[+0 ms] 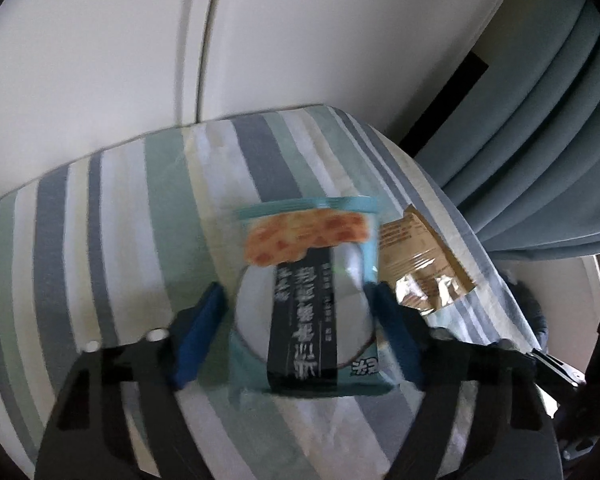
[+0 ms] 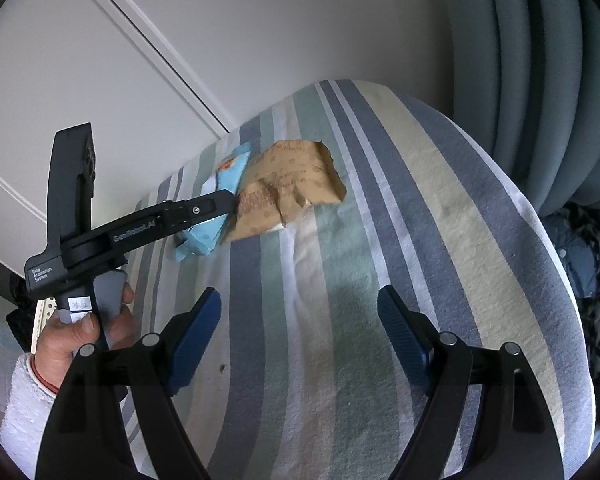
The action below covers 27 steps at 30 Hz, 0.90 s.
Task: Organize snacks
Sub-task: 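Lift the waffle pack with the left tool while the right tool grasps the brown cookie bag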
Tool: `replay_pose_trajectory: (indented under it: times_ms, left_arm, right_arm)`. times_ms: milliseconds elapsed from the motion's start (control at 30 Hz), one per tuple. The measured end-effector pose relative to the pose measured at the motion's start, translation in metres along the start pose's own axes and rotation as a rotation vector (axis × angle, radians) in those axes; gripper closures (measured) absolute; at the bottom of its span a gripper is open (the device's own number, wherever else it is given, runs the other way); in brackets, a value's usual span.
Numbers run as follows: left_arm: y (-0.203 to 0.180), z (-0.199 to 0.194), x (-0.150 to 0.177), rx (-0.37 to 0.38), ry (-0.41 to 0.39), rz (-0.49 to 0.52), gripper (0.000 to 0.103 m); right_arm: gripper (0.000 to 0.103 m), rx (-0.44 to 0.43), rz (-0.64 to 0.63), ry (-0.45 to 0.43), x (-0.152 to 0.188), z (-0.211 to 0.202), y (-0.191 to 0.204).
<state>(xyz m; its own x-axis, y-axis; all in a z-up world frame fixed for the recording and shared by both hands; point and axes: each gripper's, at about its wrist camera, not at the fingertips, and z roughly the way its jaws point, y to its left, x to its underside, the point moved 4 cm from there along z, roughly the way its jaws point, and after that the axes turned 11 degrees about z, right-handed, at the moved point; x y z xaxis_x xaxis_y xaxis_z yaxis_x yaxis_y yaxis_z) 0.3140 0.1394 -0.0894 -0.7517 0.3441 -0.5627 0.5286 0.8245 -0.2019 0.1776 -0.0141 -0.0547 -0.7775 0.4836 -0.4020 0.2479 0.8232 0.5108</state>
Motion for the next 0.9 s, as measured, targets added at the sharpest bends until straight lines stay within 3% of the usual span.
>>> replay_pose_trajectory:
  times_ms: [100, 367, 600, 733, 900]
  left_arm:
    - [0.007, -0.006, 0.005, 0.012, -0.017, -0.026, 0.042]
    - [0.028, -0.05, 0.033, -0.122, -0.091, -0.043, 0.043]
    - [0.046, -0.09, 0.064, -0.181, -0.151, -0.125, 0.043]
    - [0.055, -0.107, 0.078, -0.203, -0.188, -0.159, 0.043]
    - [0.059, -0.12, 0.081, -0.236, -0.242, -0.172, 0.043]
  right_arm:
    - [0.023, 0.002, 0.002, 0.001, 0.0, 0.0, 0.0]
    - [0.023, -0.003, 0.034, 0.066, -0.013, 0.017, 0.007]
    - [0.02, -0.05, 0.063, 0.122, -0.044, 0.054, 0.033]
    - [0.014, -0.038, 0.13, 0.146, -0.063, 0.081, 0.036]
    - [0.014, 0.056, 0.095, 0.119, -0.09, 0.103, 0.048]
